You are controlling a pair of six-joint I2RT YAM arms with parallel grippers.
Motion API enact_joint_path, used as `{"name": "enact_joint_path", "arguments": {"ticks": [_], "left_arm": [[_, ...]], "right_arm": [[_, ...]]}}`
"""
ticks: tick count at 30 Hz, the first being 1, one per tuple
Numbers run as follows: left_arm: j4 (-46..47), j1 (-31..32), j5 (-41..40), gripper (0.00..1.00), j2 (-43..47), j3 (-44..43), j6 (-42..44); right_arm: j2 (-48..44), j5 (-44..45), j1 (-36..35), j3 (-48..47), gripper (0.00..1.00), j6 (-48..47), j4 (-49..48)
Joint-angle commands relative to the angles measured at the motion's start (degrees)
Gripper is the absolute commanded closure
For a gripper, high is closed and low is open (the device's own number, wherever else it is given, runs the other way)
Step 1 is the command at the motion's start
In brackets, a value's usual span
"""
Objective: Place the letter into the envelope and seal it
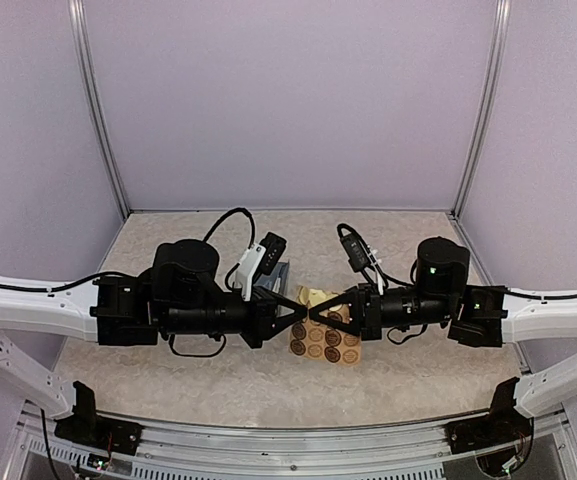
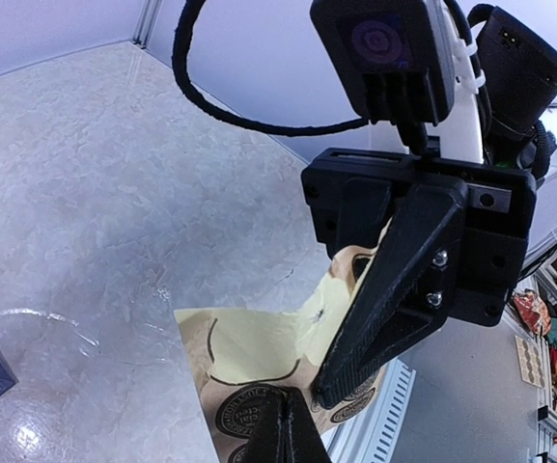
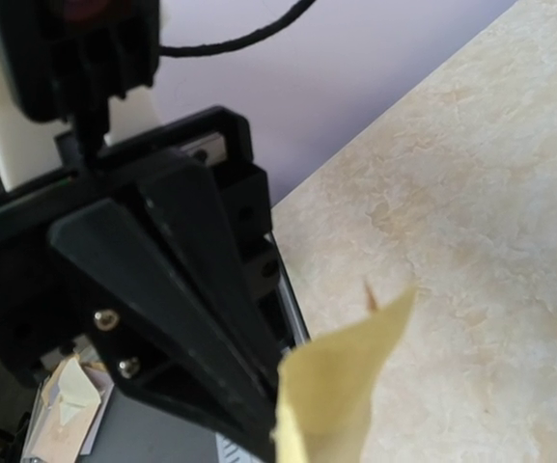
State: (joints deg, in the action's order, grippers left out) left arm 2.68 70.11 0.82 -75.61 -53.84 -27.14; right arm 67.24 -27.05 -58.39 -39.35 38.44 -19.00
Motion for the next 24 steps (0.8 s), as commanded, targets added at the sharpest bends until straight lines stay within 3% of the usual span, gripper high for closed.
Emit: {"name": "enact_joint_path", "arguments": {"ticks": [1, 10, 18, 22, 24], "left_arm": [[-0.5, 0.0, -0.3, 1.00, -0.3, -1.5, 0.2], [-4.5, -0.1, -5.8, 1.00, 3.1, -0.6, 0.3], [-4.5, -0.3, -5.6, 1.00, 5.2, 0.6, -0.6], [-3.1, -0.2, -3.2, 0.84, 3.6, 0.4, -1.5], [-1.5, -0.1, -2.3, 0.81, 2.0, -0.3, -1.7]], "right_arm": [[-0.6, 1.2, -0.2, -0.2, 1.00, -0.7, 1.3], [-3.2, 10.1, -0.2, -1.2, 1.00, -1.7, 10.8], [-4.3, 11.8, -0.2, -0.9, 1.00, -0.5, 12.0], [-3.5, 10.1, -0.2, -1.0, 1.00, -0.4, 10.6], [-3.0, 9.3, -0.2, -1.2, 1.00, -0.3, 10.1]]}}
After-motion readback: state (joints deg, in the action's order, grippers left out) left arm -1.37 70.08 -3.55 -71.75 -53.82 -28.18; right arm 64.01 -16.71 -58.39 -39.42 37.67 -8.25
